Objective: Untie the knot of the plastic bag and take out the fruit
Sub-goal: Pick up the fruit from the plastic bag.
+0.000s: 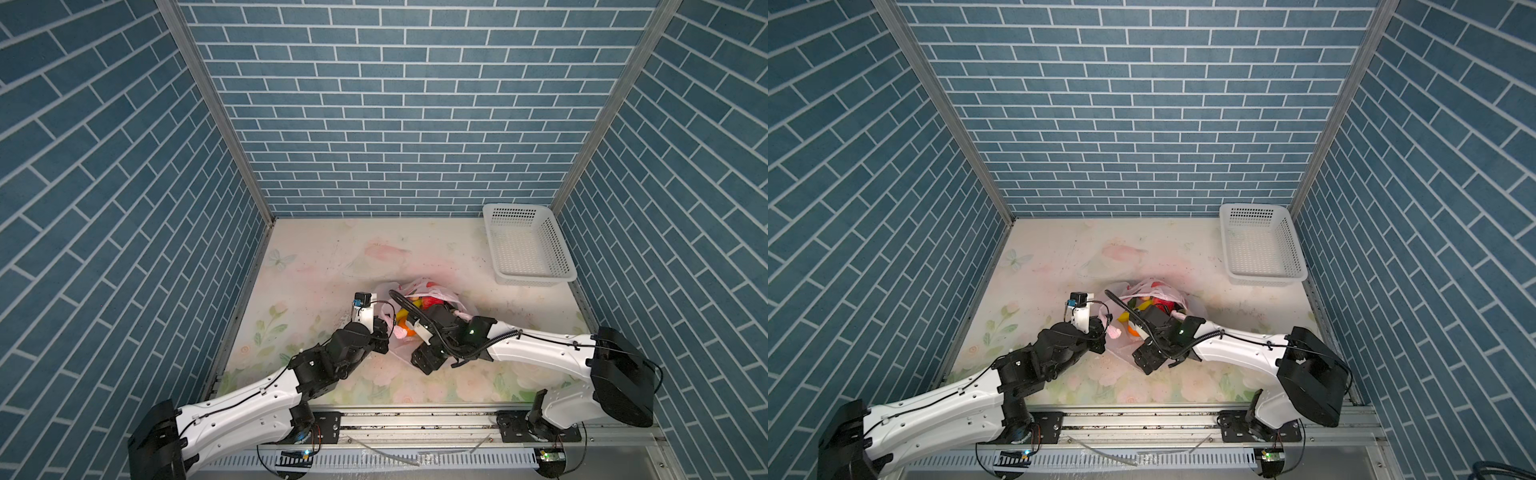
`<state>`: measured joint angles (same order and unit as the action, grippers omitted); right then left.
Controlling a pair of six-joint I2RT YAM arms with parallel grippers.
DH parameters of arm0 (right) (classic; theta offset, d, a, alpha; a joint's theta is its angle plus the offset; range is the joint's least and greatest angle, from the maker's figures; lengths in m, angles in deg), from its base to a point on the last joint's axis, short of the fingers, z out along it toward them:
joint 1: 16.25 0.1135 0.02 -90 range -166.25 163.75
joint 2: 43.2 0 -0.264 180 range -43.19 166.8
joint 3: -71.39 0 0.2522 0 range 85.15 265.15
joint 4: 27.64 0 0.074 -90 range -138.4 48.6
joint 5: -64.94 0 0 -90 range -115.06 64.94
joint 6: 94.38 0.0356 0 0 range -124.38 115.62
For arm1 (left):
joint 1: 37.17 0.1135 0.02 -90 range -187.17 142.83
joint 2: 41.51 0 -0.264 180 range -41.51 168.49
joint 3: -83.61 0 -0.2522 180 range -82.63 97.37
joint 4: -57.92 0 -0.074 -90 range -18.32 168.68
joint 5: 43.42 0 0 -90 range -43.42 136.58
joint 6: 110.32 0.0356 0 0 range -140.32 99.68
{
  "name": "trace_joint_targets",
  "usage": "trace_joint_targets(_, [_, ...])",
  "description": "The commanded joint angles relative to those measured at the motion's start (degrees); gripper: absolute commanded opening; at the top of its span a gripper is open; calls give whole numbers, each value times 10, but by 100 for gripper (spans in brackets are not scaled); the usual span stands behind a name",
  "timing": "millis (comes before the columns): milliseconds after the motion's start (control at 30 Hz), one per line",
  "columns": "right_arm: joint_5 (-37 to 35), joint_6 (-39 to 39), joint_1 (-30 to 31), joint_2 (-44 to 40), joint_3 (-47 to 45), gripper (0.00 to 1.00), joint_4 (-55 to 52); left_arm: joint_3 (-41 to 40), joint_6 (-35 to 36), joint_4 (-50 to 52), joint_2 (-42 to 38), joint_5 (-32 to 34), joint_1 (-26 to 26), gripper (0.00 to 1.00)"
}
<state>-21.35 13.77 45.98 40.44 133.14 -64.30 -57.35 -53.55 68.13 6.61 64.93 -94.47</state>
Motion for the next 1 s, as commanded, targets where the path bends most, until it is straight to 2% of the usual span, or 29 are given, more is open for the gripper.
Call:
trace_joint_targets(0, [-41,7,0,5,-22,83,-45,19,-9,52,4,-1,-3,8])
trace_joint_targets(267, [-42,75,-27,-25,27,84,-27,35,-10,51,35,-25,-3,7])
trace_joint_targets(467, [-39,153,-43,1,68,81,-5,23,2,-10,42,13,-33,6])
trace_joint_targets(600, [-29,128,-42,-5,46,79,31,16,7,-58,37,34,-35,6])
trace_joint_targets(767, [-41,88,-41,-19,16,81,20,13,47,-133,37,49,-34,6])
trace_joint_targets(967, [-115,121,-54,3,15,83,-17,0,58,-199,54,1,-39,6])
